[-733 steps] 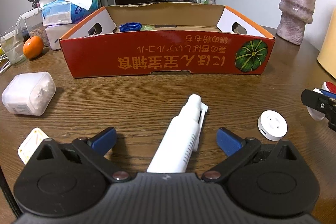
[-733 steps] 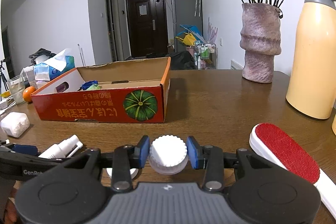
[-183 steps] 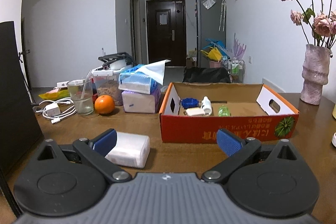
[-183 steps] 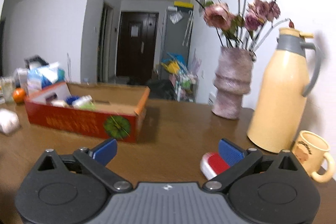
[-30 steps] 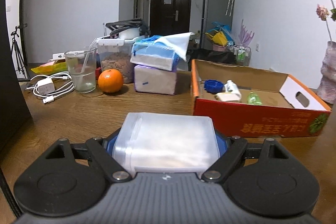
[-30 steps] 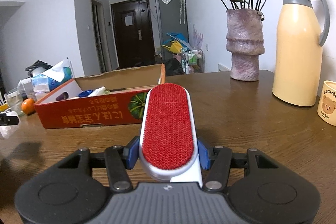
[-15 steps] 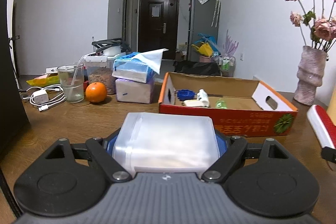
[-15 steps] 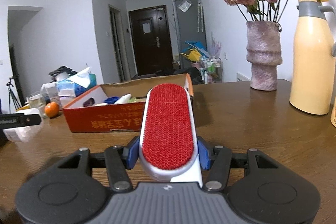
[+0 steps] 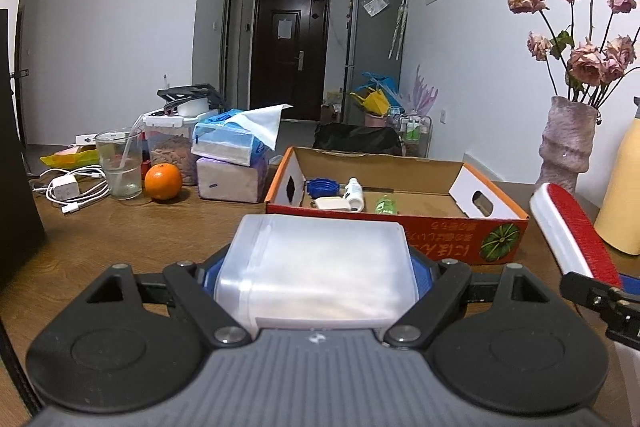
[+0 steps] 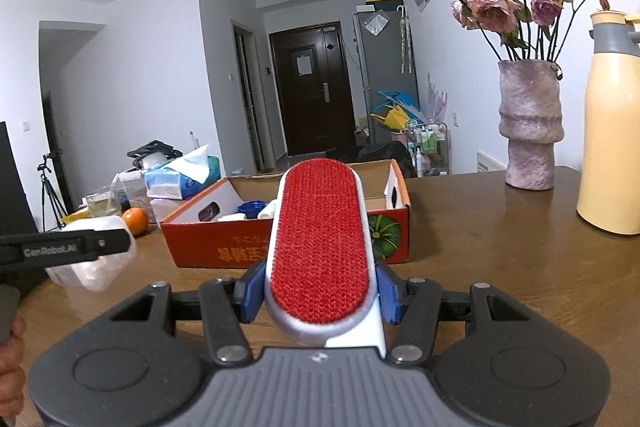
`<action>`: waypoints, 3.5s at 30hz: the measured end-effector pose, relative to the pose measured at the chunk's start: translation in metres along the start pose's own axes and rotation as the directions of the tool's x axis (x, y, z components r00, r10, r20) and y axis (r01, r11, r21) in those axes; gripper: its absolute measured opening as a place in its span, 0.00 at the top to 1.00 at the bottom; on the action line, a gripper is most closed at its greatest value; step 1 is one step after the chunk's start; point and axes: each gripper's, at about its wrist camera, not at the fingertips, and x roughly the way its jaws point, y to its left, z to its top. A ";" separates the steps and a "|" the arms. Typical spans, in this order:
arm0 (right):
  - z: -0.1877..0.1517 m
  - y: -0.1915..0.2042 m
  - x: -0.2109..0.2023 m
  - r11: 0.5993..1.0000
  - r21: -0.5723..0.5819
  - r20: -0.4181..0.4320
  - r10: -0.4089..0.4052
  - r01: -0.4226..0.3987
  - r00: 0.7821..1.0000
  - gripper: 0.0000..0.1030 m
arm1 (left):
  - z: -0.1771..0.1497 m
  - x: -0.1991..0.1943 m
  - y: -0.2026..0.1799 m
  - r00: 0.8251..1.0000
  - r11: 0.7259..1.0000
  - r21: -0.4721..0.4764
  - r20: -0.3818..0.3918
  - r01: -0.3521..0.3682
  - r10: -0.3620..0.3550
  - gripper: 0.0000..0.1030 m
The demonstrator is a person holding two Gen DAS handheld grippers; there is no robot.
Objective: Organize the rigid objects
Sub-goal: 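Carry the lint roller in the right tool while the left tool carries the plastic box to the box, then open the right tool dropping the lint roller while the left tool releases the plastic box into the box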
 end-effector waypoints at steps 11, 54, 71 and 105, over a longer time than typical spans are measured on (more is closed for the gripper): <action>0.020 0.008 0.016 1.000 0.004 0.004 0.014 -0.014 1.000 0.47 | 0.016 0.013 -0.008 1.000 1.000 -0.027 0.026 -0.011 0.012 0.19; 0.066 0.009 0.125 0.997 0.060 -0.002 0.055 -0.055 0.998 0.47 | 0.065 0.114 -0.005 0.999 0.990 -0.142 0.028 -0.023 0.028 0.19; 0.087 0.000 0.184 0.992 0.106 -0.053 0.069 -0.063 0.996 0.47 | 0.083 0.171 -0.018 0.999 0.994 -0.106 0.031 -0.020 0.023 0.19; 0.112 -0.052 0.256 0.935 0.353 -0.207 0.122 -0.043 0.971 0.13 | 0.088 0.218 -0.028 0.998 0.998 -0.009 -0.030 -0.059 0.059 0.00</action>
